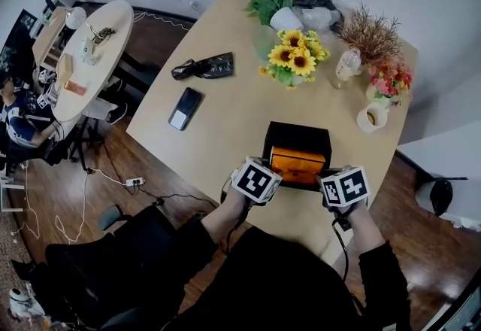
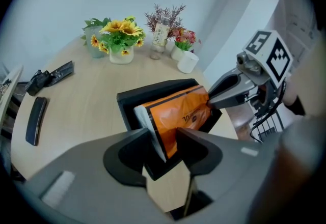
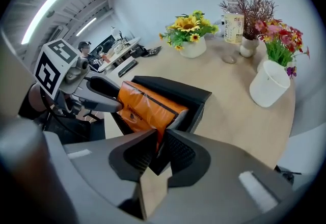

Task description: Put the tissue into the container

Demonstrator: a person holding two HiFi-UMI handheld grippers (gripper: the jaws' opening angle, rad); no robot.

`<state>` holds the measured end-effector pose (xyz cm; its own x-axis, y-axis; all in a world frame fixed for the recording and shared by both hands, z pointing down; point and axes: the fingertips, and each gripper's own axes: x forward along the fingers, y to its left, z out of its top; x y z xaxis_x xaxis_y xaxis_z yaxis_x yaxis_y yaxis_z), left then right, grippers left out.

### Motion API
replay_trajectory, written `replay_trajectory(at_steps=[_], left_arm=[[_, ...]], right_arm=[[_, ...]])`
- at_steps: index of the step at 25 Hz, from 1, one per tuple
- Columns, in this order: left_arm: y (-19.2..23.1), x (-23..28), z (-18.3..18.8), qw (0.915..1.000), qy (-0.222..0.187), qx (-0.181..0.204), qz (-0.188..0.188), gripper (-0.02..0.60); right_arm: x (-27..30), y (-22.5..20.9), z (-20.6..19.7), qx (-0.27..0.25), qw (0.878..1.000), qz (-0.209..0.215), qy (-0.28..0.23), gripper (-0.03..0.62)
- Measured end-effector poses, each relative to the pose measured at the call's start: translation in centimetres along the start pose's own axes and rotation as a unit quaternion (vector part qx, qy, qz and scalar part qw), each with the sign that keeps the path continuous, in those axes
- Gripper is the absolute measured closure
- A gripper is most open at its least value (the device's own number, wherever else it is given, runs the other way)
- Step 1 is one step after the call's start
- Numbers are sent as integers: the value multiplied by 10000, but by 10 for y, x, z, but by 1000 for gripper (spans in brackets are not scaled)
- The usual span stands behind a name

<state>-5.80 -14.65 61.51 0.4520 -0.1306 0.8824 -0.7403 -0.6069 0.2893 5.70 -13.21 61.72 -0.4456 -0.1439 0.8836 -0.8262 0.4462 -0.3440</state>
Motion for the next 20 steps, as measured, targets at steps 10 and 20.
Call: replay_trajectory(at_steps=[10, 20], left_arm=[[1, -7, -4, 9975, -372, 344, 497, 380], [-9, -28, 0, 9911, -974, 416, 810, 379]], right_arm=[[-12, -2, 6, -165, 9987, -189, -433, 468], [-47, -7, 13, -222, 9904, -572, -1239, 468]])
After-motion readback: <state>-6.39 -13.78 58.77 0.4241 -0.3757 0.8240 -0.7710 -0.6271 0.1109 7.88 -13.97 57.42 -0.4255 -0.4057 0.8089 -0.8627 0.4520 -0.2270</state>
